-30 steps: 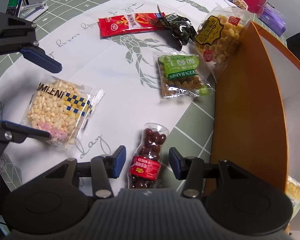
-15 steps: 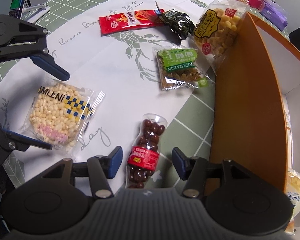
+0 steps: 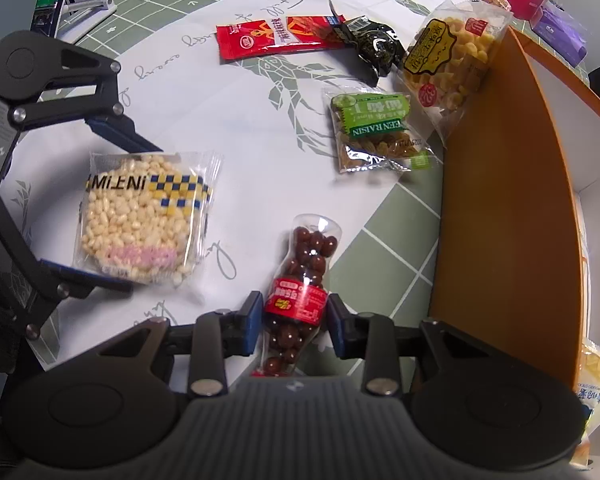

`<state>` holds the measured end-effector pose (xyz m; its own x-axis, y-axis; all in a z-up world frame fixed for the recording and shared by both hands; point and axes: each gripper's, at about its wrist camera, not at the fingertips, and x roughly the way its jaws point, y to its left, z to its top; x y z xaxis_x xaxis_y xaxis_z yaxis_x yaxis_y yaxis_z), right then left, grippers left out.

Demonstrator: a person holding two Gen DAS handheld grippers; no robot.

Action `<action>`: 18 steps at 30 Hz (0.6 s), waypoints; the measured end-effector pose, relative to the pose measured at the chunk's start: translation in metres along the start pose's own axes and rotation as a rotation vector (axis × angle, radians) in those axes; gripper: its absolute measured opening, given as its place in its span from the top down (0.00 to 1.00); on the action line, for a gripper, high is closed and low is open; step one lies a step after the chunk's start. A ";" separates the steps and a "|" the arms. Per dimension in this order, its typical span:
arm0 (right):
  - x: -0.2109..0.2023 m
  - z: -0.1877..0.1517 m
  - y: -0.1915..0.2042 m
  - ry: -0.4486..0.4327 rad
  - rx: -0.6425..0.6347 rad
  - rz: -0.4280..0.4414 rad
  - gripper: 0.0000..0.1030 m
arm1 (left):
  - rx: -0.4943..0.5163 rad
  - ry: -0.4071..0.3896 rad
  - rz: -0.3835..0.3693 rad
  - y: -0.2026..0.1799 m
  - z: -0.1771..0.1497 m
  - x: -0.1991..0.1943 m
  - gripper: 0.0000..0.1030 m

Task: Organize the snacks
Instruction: 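Grasp the MILENI peanut bag with the left tool while the right tool grasps the cola-gummy bottle, then lift both held snacks and carry them over the orange box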

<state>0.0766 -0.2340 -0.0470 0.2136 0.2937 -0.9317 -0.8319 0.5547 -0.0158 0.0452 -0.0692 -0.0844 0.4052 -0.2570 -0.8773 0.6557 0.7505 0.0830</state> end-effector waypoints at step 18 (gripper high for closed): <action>-0.051 0.014 -0.022 -0.168 0.073 -0.027 0.71 | -0.160 -0.156 0.082 0.021 0.028 -0.044 0.10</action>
<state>0.0910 -0.2506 0.0059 0.3232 0.4003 -0.8575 -0.7867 0.6173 -0.0083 0.0587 -0.0590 -0.0309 0.5546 -0.2727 -0.7861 0.5120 0.8566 0.0641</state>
